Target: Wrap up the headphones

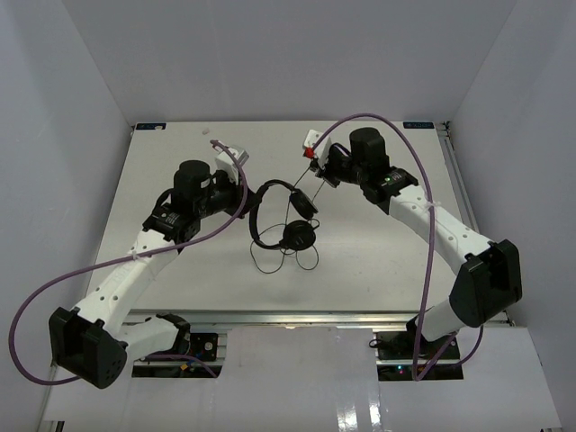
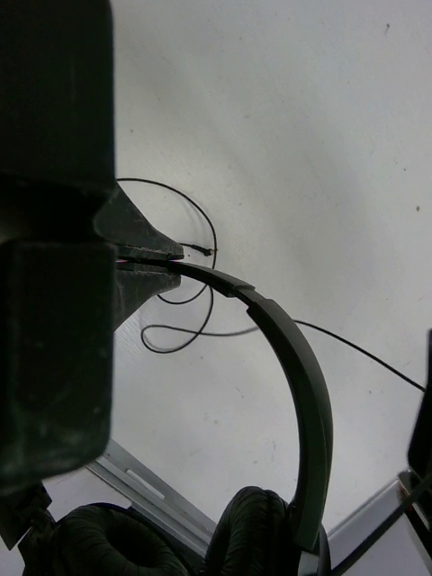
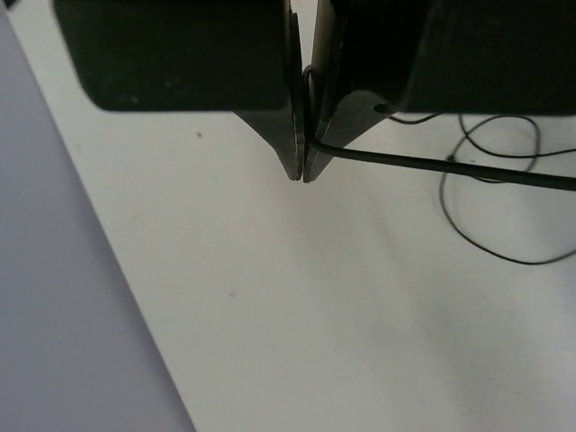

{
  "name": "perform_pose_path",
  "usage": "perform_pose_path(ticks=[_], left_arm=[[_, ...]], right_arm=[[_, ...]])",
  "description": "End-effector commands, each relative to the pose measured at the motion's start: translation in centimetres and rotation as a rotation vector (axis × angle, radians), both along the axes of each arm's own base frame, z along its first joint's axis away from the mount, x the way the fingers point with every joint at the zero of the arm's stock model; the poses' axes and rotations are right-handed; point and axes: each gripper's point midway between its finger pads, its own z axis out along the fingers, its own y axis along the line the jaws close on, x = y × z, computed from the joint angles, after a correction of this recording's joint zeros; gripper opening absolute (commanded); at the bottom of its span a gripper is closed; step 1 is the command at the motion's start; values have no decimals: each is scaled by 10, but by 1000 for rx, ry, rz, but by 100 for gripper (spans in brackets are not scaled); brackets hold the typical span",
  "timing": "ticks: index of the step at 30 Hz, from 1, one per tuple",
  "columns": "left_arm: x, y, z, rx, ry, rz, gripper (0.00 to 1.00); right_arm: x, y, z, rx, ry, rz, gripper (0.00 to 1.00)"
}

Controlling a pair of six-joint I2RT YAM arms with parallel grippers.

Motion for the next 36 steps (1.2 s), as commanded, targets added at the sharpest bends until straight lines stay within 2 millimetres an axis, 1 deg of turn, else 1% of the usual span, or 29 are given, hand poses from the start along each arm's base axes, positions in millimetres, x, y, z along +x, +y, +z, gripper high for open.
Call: perform_pose_path(ticks=[1,3,6,7,8,10,12,14,16,18,20,23,25,27,31,34,36], left_arm=[[-14,-14,73,-160,-77,-60,0],[-13,-16,88,-191,-85,-58,0],[-11,-18,113,-239,-93,-45,0],[-10,-18,115,-245,-92,-38,0],[-9,-18,119,-253,-90,-32,0],[-7,-18,128,-270,-90,-18,0],[-5,-16,138,-283,-93,6,0],[-3,-15,146,-291,-97,24,0],[-2,-12,158,-301,-104,41,0],[0,-10,165,-304,-108,62,0],[4,-2,174,-307,-122,115,0],[7,7,188,-310,-153,170,0],[11,9,188,-300,-146,197,0],[16,11,190,-287,-142,215,0],[26,14,198,-263,-146,251,0],[35,25,212,-240,-173,320,0],[41,39,229,-229,-214,391,0]], right_arm=[[-35,31,6,209,192,231,8],[-46,41,6,278,265,302,8],[-72,57,20,396,343,472,8],[-79,59,15,429,431,481,9],[-83,61,17,453,461,503,9],[-89,67,25,510,517,550,10],[-93,76,34,557,516,613,11],[-100,83,40,603,606,637,13],[-101,93,45,648,608,686,16],[-103,101,53,687,672,706,17],[-104,108,50,709,691,723,21],[-114,114,40,723,737,745,28],[-123,115,31,721,781,753,31],[-132,114,27,722,783,778,32],[-154,114,9,700,831,794,33],[-174,112,-4,679,862,812,33],[-185,110,-11,666,875,817,32]])
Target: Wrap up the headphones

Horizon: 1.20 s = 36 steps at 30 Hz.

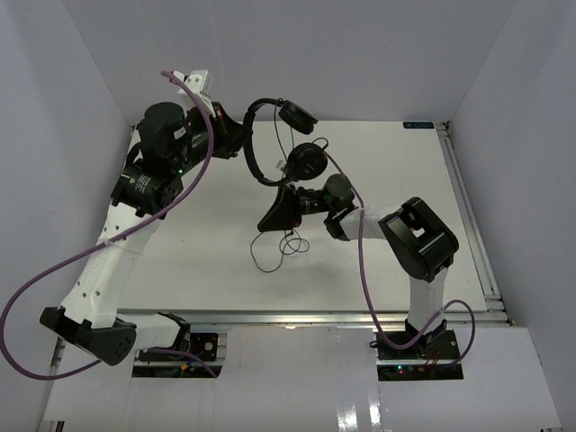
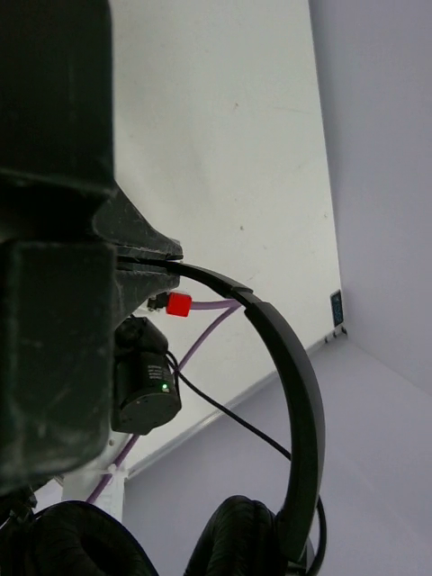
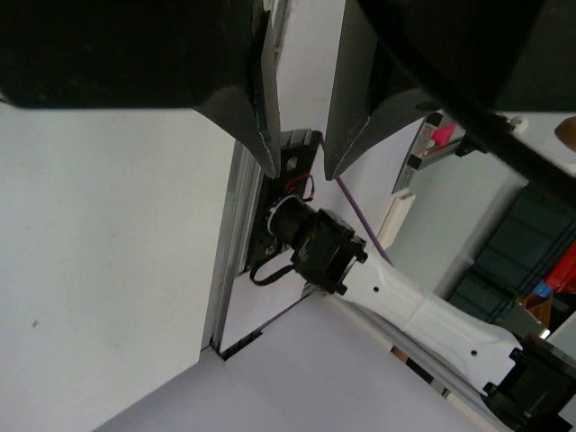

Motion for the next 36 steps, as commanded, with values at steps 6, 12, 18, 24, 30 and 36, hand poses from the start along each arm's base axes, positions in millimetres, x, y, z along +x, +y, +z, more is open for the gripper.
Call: perform_pose_path(ticks=[6,12,18,24,30,36], left_arm=[[31,68,69,5,-114,364,0],[70,106,67,-26,-94,511,0],[106,156,45,-31,-68,656,0],[133,179,-11,129,-8,751,0],[141,192,-95,314,87,771,0],[142,179,-170,410,188,670,0]], right_arm=[[-58,-29,16,155,-206,62,28],[-74,-41,9,126,-235,74,17],[-79,-47,2,67,-274,89,9],[-45,-41,-18,-250,-588,-65,8],[-8,-76,13,-531,-923,-260,8],[19,-87,63,-645,-1305,-368,8]])
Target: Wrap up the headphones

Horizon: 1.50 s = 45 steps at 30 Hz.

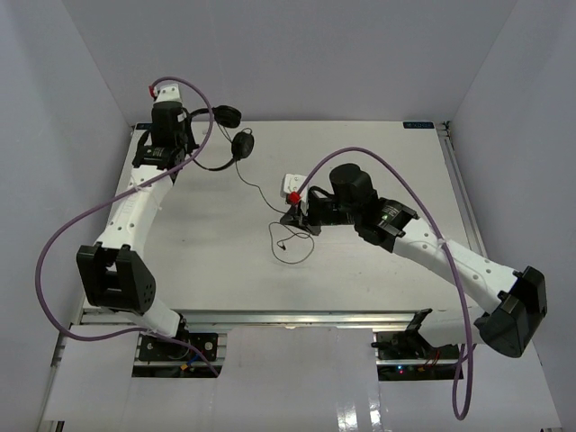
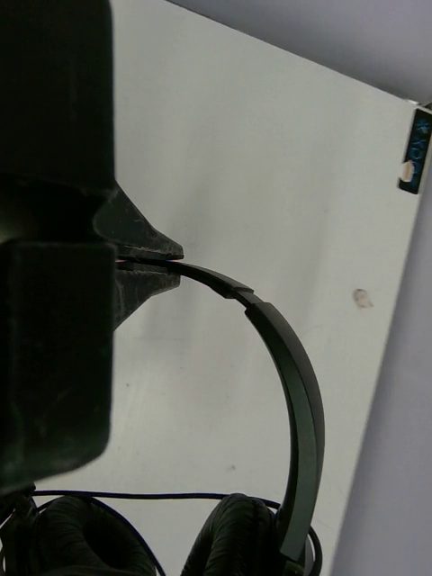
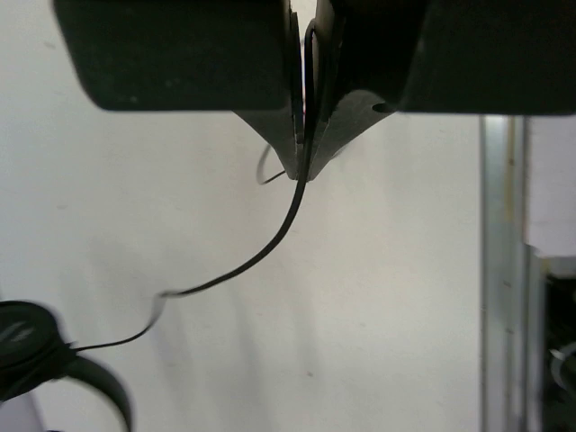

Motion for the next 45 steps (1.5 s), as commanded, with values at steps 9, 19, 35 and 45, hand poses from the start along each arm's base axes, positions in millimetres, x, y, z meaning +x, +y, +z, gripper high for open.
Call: perform_pose_path(ticks=[9,19,35,45], left_arm=[[-23,-83,-88,106,121,-330,0],[-114,-159,-80,-41,79,-685,0],[-189,-224,56,-288,-133,-1022,0],[-165,-219,180,-400,-353,-879,0]], right_arm=[[90,-40,85,-311,-734,-355,8],[142,-61,112,-122,-689,-547,8],[195,-63,12,123,-5,-450,8],[95,-29,-19,425,414,107,8]])
